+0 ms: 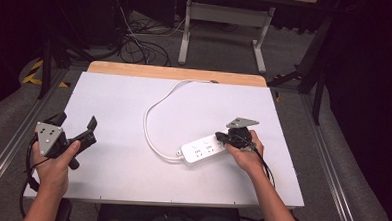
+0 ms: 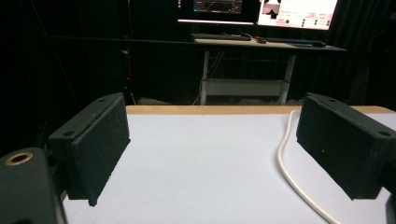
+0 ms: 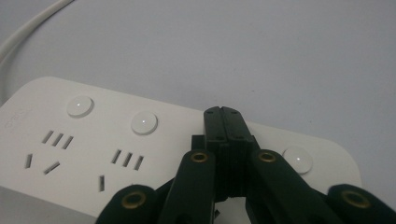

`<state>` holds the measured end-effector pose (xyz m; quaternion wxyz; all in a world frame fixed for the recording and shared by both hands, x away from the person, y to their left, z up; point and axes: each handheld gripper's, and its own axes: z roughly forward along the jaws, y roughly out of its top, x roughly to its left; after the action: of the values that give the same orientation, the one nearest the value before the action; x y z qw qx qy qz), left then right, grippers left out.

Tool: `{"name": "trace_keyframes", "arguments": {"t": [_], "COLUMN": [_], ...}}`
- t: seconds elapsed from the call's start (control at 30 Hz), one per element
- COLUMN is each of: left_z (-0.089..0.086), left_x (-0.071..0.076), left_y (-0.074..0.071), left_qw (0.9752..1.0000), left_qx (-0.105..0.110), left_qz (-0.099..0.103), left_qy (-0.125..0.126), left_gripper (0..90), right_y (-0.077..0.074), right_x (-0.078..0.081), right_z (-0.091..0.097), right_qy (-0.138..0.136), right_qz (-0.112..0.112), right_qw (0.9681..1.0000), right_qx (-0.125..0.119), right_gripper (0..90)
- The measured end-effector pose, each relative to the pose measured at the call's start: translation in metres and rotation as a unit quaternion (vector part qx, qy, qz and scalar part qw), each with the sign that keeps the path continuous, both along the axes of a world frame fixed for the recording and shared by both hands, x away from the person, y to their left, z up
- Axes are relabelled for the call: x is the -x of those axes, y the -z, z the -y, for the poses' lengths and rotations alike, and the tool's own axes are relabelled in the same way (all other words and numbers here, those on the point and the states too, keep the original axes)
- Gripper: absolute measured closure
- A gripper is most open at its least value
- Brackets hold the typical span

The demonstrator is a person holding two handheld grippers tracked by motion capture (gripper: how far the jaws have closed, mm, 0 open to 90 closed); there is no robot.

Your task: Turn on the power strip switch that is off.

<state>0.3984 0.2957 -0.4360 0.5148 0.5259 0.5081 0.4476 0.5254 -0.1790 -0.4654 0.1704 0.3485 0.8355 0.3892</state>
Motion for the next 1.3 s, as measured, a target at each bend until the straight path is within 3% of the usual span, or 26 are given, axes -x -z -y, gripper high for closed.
{"name": "trace_keyframes", "arguments": {"t": [0.4, 0.6, 0.83, 1.13, 1.3], "left_z": [0.000, 0.001, 0.000, 0.000, 0.000], "left_x": [-0.001, -0.001, -0.002, -0.002, -0.002], "left_y": [0.000, 0.000, 0.000, 0.000, 0.000], "left_qw": [1.0000, 1.0000, 1.0000, 1.0000, 1.0000], "left_qx": [0.000, -0.001, 0.004, 0.003, 0.003], "left_qz": [0.001, 0.000, 0.001, 0.000, 0.000], "left_qy": [0.001, 0.003, 0.001, 0.001, 0.001], "left_gripper": [10.0, 10.0, 10.0, 10.0, 10.1], "right_y": [-0.001, -0.002, -0.003, -0.013, -0.020], "right_x": [0.004, 0.002, 0.003, 0.006, 0.009], "right_z": [-0.003, 0.000, -0.002, 0.003, 0.008], "right_qy": [0.003, 0.005, -0.001, -0.003, -0.010], "right_qz": [0.015, 0.008, 0.015, 0.039, 0.058], "right_qw": [0.9998, 1.0000, 0.9999, 0.9988, 0.9967], "right_qx": [0.013, -0.002, 0.001, -0.029, -0.055], "right_gripper": [90.0, 90.0, 90.0, 90.0, 90.0]}}
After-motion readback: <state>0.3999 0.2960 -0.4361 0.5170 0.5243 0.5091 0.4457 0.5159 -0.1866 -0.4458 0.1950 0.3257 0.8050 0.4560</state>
